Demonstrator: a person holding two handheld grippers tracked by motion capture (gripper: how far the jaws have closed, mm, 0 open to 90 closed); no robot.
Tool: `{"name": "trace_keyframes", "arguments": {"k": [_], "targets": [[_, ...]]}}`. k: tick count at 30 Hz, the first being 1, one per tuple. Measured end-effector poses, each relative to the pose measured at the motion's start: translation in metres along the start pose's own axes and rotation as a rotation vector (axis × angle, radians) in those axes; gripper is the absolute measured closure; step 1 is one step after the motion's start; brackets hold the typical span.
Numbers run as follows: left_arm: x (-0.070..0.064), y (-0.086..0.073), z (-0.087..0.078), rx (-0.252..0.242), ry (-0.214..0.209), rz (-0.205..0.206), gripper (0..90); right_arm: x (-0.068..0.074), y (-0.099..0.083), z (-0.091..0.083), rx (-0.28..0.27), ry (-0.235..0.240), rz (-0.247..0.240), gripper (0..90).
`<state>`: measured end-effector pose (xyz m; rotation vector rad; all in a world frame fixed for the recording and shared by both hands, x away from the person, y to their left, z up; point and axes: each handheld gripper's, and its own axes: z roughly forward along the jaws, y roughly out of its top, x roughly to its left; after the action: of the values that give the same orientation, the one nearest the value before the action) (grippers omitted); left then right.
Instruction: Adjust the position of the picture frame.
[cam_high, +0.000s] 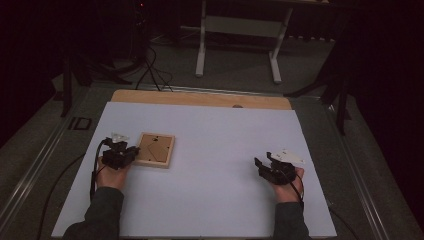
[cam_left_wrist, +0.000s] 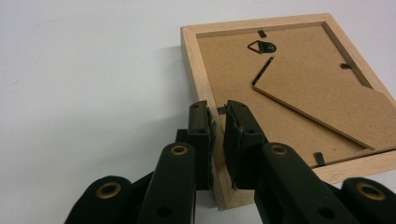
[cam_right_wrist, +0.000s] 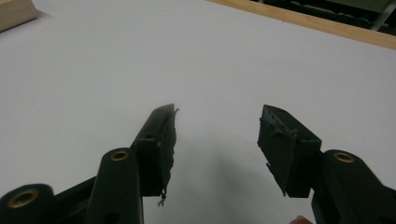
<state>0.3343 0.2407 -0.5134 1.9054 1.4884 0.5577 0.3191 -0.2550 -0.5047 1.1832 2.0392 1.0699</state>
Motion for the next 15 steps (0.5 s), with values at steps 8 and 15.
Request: {"name": "trace_keyframes", "arguments": {"k": [8,15], "targets": [[-0.008,0.002,0.003,-0.004,-0.029,0.033,81.2,0.0,0.0,0.0,-0.002,0.0,-0.002,45.8],[-0.018,0.004,0.006,-0.002,-0.058,0.069,81.2,-0.001,0.0,-0.001,-0.004,-0.001,-0.001,45.8]]}}
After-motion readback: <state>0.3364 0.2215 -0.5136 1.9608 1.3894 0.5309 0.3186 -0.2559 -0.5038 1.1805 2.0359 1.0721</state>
